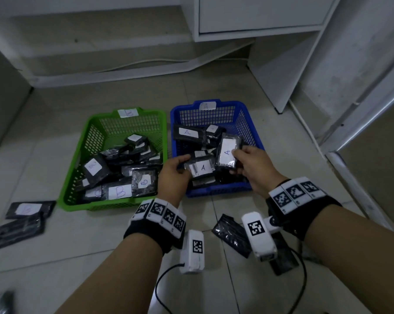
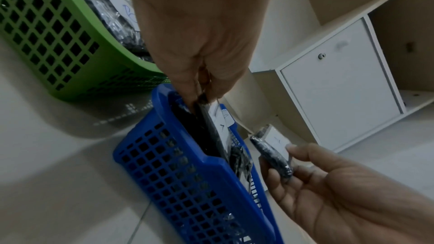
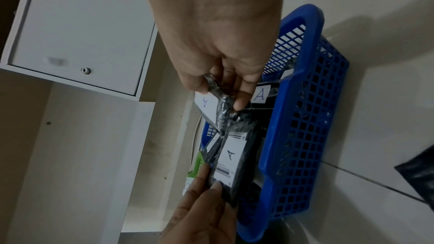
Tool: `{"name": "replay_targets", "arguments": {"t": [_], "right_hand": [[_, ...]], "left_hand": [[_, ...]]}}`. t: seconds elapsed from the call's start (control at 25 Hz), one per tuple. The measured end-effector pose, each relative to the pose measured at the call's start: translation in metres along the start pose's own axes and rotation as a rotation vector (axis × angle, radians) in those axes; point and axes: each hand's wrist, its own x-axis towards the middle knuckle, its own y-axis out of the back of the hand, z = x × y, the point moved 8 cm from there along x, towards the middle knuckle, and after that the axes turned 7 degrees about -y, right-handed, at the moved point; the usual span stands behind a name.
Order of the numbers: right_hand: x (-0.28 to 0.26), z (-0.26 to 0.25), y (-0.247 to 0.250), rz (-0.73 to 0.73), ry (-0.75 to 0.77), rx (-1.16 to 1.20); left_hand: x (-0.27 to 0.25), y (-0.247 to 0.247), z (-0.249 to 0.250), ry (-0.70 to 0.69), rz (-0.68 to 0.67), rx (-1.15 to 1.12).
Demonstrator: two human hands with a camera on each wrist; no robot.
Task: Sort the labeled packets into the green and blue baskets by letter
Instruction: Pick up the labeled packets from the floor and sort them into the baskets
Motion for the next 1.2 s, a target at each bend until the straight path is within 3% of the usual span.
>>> {"name": "replay_targets", "arguments": {"t": [0.2,0.32,0.48,0.56,0.68,0.76,0.88,0.96,1.12,1.2], "right_hand": [[-0.001,0.006,-0.004,-0.011,0.005,0.036],[0.002,0.009,-0.002,-0.004,0.042,0.024],[0.004,0.014,0.018,0.189,0.161,-0.413],[0.005,0.019,0.027,0.276,0.173,-0.642],[-0.003,0.018,0.041,0.346,0.246,-0.676],[-0.026,0.02,0.051,0.387,0.34,-0.592],[-0.065,0.058,0.074,0.45,0.322,-0.587],[-0.078,0.096,0.089,0.423,0.245,-0.675],[-0.088,0.147,0.103,0.305,0.068,-1.159],[-0.091,0.153,0.098,0.22,0.056,-1.283]], "left_hand": [[0.001,0.004,-0.006,-0.002,0.007,0.02],[0.001,-0.007,-0.003,-0.118,-0.087,0.202],[-0.003,-0.025,0.001,-0.283,-0.171,0.411],[-0.005,-0.022,0.002,-0.301,-0.115,0.394],[-0.027,-0.022,0.024,-0.563,-0.003,0.421],[-0.05,-0.043,0.03,-0.695,-0.156,0.441],[-0.086,-0.094,-0.001,-0.66,-0.614,0.477],[-0.106,-0.119,-0.024,-0.655,-0.81,0.567],[-0.116,-0.139,-0.037,-0.66,-0.876,0.655],[-0.109,-0.139,-0.032,-0.611,-0.904,0.659]]}}
